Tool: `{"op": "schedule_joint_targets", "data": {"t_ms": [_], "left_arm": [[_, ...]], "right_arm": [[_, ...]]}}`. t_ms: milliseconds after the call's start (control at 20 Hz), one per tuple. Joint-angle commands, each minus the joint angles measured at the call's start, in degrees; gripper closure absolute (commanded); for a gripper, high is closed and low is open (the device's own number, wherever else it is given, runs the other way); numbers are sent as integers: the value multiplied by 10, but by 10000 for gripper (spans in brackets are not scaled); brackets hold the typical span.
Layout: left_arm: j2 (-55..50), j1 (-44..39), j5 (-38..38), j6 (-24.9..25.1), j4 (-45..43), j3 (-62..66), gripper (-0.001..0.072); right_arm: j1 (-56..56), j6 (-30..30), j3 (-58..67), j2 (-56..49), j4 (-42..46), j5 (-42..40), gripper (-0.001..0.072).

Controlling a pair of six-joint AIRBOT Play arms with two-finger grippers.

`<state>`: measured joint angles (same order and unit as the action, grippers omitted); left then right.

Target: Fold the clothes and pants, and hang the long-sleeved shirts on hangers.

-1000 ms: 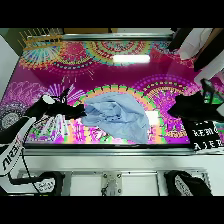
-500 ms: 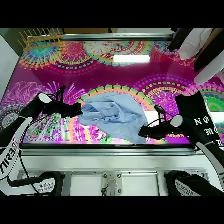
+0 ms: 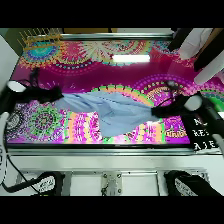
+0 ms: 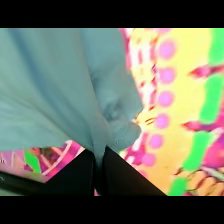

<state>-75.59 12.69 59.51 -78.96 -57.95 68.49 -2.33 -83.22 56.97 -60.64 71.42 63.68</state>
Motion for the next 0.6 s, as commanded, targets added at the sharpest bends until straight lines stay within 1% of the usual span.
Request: {"op": "schedule_joint_targets", "data": {"t_ms": [0,150,300,400,550], "left_arm": [[95,45,6,2,-30,103,701],[192,49,3,2,-42,157,701],[278,49,3,12,-41,165,701],[329,49,2,21,-40,137,701],[385,44,-3,21,-40,54,702]], "right_arm": [[59,23,206,61,69,105,695],[64,22,328,103,68,101,695],[64,22,382,147,71,89,695],[64,18,383,171,71,82,695],[64,-19,383,173,70,84,695]]}}
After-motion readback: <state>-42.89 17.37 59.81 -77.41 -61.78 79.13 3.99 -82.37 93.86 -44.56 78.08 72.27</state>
